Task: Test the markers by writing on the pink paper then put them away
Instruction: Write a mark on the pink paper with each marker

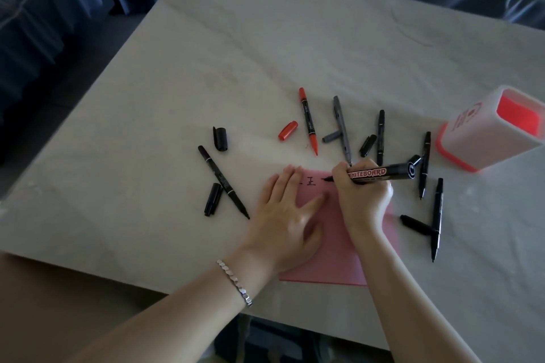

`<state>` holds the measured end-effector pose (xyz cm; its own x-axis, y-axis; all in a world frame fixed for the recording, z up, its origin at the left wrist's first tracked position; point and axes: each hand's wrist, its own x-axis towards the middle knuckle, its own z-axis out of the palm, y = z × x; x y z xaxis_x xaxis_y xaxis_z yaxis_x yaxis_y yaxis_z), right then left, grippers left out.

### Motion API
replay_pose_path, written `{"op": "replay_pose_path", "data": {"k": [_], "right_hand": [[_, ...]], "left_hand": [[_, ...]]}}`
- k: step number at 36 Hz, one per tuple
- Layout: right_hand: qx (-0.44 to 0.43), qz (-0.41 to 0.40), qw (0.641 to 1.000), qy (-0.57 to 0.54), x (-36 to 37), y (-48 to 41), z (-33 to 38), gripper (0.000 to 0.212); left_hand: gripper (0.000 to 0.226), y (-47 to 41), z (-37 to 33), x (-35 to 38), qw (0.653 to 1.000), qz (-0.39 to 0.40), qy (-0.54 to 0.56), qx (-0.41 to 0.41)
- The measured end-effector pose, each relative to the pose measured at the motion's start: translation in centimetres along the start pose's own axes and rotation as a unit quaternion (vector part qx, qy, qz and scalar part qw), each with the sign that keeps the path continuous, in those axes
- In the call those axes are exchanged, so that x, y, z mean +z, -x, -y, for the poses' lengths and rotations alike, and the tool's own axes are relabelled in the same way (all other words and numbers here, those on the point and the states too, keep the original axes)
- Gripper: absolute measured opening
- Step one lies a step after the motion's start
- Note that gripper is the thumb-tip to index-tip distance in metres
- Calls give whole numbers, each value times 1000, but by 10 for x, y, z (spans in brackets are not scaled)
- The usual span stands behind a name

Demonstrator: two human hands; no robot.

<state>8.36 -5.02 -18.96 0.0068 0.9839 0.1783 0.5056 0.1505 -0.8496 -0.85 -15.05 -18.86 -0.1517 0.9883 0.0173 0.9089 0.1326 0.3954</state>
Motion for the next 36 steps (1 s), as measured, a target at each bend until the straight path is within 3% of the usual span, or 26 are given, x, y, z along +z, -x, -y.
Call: {"op": "replay_pose_path", "data": {"k": [36], "right_hand": [[-5, 25, 1000, 13, 1, 0, 3, 23]], "left_hand": [[49, -1, 0, -1, 1000, 2, -5, -2]]}}
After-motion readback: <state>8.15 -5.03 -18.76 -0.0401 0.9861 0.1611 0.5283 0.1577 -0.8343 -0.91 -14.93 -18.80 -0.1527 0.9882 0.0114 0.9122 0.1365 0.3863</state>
